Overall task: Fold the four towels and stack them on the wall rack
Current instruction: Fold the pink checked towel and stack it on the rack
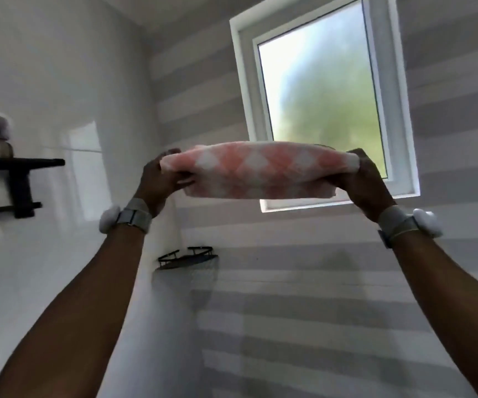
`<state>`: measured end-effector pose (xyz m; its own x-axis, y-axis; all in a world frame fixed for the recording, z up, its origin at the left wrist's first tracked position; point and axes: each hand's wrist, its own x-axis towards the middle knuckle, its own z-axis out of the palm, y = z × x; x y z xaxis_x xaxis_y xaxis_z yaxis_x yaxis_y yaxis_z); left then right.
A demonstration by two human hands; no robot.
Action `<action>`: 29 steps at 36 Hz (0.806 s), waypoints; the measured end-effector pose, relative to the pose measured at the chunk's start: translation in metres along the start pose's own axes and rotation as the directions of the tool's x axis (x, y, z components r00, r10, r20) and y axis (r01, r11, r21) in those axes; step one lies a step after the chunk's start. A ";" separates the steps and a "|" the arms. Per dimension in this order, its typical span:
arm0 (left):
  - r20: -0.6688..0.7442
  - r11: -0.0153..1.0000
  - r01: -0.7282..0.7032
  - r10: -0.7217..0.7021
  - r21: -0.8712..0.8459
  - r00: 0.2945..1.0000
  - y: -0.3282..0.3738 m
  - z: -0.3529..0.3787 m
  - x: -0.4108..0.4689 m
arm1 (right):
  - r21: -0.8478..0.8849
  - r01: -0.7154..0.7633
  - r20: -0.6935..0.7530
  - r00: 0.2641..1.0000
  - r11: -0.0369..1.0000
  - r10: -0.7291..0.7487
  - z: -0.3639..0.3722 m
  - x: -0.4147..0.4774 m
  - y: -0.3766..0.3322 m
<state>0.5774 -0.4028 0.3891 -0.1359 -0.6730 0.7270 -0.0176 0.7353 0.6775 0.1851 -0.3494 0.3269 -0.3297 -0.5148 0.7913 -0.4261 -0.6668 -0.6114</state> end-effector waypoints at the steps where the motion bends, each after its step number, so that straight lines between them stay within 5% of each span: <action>1: -0.008 0.999 -0.031 0.031 0.024 0.999 0.015 -0.016 0.000 | 0.012 0.029 -0.008 1.000 1.000 -0.029 0.013 0.007 -0.007; 11: -0.139 0.949 -0.203 0.241 0.240 0.961 0.161 -0.147 0.007 | 0.317 0.131 0.003 0.990 0.939 -0.139 0.153 0.070 -0.097; 18: -0.175 0.843 -0.233 0.355 0.485 0.918 0.262 -0.233 -0.017 | 0.570 0.198 -0.005 0.971 0.798 -0.237 0.257 0.083 -0.187; 24: -0.236 0.751 -0.178 0.409 0.636 0.882 0.318 -0.302 -0.047 | 0.798 0.032 0.089 0.981 0.602 -0.170 0.334 0.067 -0.273; 29: -0.215 0.638 -0.151 0.458 0.755 0.862 0.340 -0.342 -0.069 | 0.805 0.008 0.136 0.971 0.594 -0.198 0.397 0.069 -0.306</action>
<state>0.9195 -0.1329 0.6076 0.0872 -0.2603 0.9616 -0.7384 0.6310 0.2378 0.6271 -0.3948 0.5691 -0.1209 -0.4410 0.8893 0.4220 -0.8337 -0.3561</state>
